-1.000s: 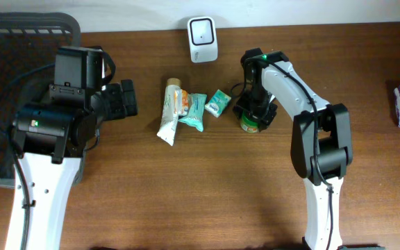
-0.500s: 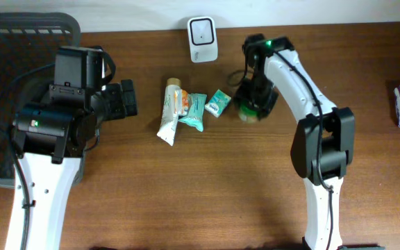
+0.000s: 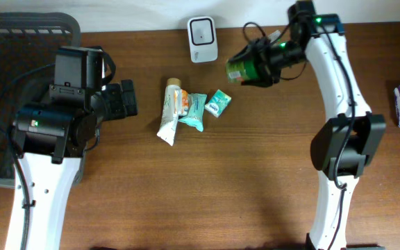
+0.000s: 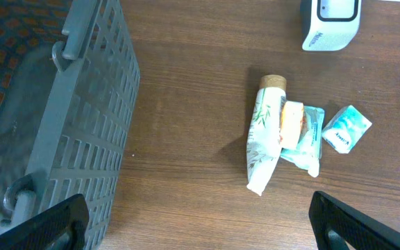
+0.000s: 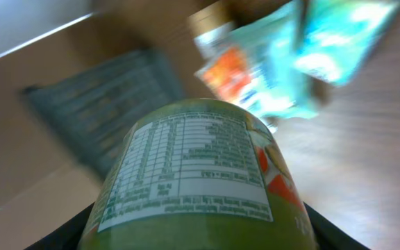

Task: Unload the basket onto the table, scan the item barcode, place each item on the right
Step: 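Lift the green jar and hold it up to the scanner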

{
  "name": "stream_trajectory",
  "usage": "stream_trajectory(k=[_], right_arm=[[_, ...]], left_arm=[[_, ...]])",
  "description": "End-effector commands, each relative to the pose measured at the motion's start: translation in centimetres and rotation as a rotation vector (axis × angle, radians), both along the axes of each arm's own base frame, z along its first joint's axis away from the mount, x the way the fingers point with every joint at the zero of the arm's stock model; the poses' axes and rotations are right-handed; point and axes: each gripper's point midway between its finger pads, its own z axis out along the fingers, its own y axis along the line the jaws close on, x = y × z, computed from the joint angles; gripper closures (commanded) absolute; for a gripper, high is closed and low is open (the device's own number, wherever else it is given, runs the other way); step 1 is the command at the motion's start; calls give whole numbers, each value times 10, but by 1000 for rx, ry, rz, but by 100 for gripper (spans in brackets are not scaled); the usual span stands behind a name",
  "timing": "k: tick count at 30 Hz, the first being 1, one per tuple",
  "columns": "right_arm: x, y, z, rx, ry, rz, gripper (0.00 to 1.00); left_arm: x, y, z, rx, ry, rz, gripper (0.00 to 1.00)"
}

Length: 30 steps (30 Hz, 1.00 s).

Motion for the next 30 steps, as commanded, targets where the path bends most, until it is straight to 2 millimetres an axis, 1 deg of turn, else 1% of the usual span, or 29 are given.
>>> stream_trajectory(k=[1, 3, 6, 8, 10, 12, 22, 25, 30], right_arm=[[-6, 13, 63, 350, -32, 56, 37], [-6, 12, 71, 398, -41, 61, 37], [-6, 13, 75, 420, -48, 68, 37], [-8, 16, 79, 444, -46, 79, 37], [-12, 20, 89, 499, -41, 96, 37], [-13, 23, 89, 499, -33, 102, 37], [-11, 22, 89, 497, -57, 105, 37], [-9, 22, 83, 461, -62, 100, 37], [-9, 22, 82, 458, -62, 99, 37]], left_arm=[[0, 4, 0, 20, 0, 0, 1], [0, 4, 0, 21, 0, 0, 1], [0, 4, 0, 21, 0, 0, 1], [0, 4, 0, 20, 0, 0, 1], [0, 4, 0, 21, 0, 0, 1], [0, 4, 0, 21, 0, 0, 1], [0, 4, 0, 21, 0, 0, 1], [0, 4, 0, 20, 0, 0, 1], [0, 4, 0, 20, 0, 0, 1]])
